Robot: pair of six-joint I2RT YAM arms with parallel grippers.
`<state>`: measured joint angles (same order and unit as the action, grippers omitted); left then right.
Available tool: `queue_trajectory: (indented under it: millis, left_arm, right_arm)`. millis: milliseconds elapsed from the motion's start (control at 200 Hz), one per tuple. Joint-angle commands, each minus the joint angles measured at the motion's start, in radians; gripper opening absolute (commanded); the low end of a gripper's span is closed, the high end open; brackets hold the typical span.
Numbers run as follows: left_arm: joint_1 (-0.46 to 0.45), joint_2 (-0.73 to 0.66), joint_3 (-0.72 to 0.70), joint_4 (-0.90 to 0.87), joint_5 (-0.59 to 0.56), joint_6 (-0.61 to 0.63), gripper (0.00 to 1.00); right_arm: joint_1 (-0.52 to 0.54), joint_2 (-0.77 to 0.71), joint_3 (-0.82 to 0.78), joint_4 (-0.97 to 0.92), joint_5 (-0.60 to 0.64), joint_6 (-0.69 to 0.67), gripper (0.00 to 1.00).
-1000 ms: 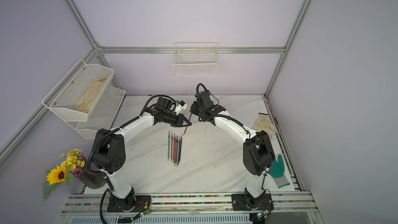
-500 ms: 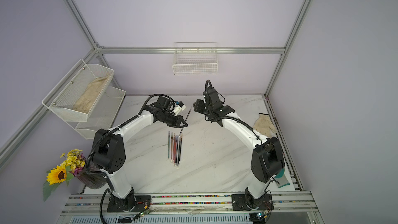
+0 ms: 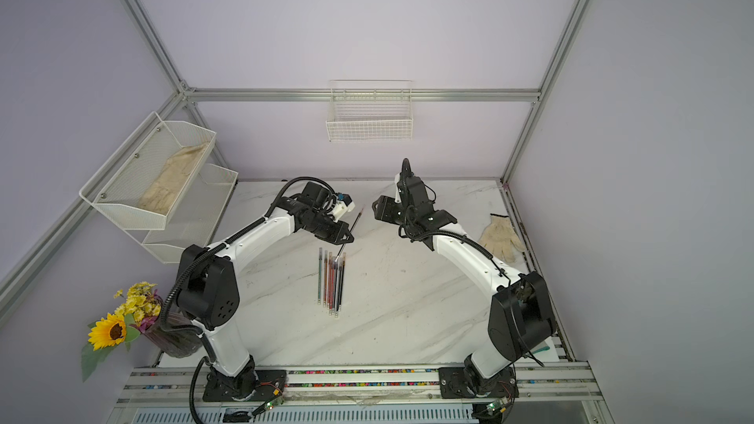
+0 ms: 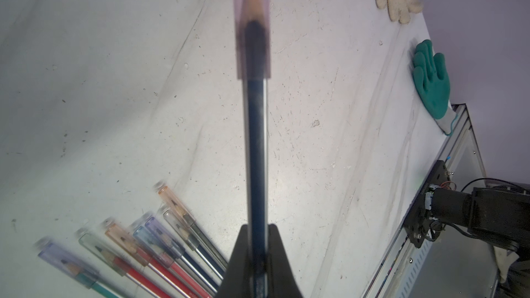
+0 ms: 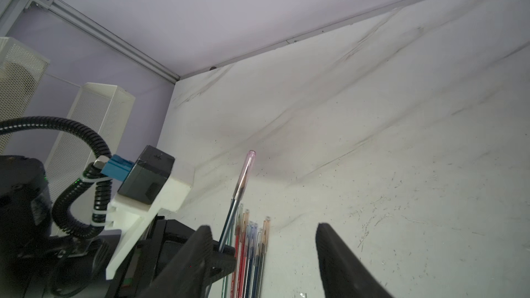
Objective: Remove the protective cover of the pencils
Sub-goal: Remove the protective sleeve from the pencil.
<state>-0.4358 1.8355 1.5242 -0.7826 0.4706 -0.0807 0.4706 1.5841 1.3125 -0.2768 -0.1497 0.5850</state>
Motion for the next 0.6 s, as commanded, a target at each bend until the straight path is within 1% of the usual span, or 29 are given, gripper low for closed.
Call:
queue_trajectory:
  millis: [0, 85, 185, 300, 405, 480, 530, 595]
  left_arm:
    - [-0.01, -0.012, 0.091, -0.027, -0.058, 0.06, 0.0]
    - [-0.016, -0.012, 0.096, -0.04, -0.092, 0.067, 0.0]
    - [-0.035, -0.006, 0.102, -0.06, -0.169, 0.08, 0.0]
    - [-0.066, 0.014, 0.123, -0.098, -0.229, 0.095, 0.0]
    - [-0.085, 0.022, 0.128, -0.11, -0.271, 0.101, 0.0]
    - [-0.086, 0.025, 0.128, -0.111, -0.273, 0.102, 0.0]
    - [-0.087, 0.028, 0.129, -0.11, -0.274, 0.102, 0.0]
    - [-0.087, 0.03, 0.131, -0.11, -0.278, 0.1, 0.0]
  right_arm:
    - [-0.01, 0.004, -0.009, 0.06, -0.063, -0.004, 0.61]
    - [-0.015, -0.005, -0.024, 0.084, -0.08, 0.006, 0.61]
    - [-0.021, -0.017, -0.057, 0.132, -0.121, 0.034, 0.61]
    - [-0.031, 0.01, -0.064, 0.154, -0.189, 0.072, 0.61]
    - [-0.037, 0.019, -0.08, 0.179, -0.226, 0.095, 0.6]
    - [-0.042, 0.009, -0.102, 0.207, -0.242, 0.105, 0.57]
    - [-0.045, 0.0, -0.117, 0.214, -0.231, 0.112, 0.55]
    - [-0.052, -0.001, -0.129, 0.219, -0.223, 0.12, 0.49]
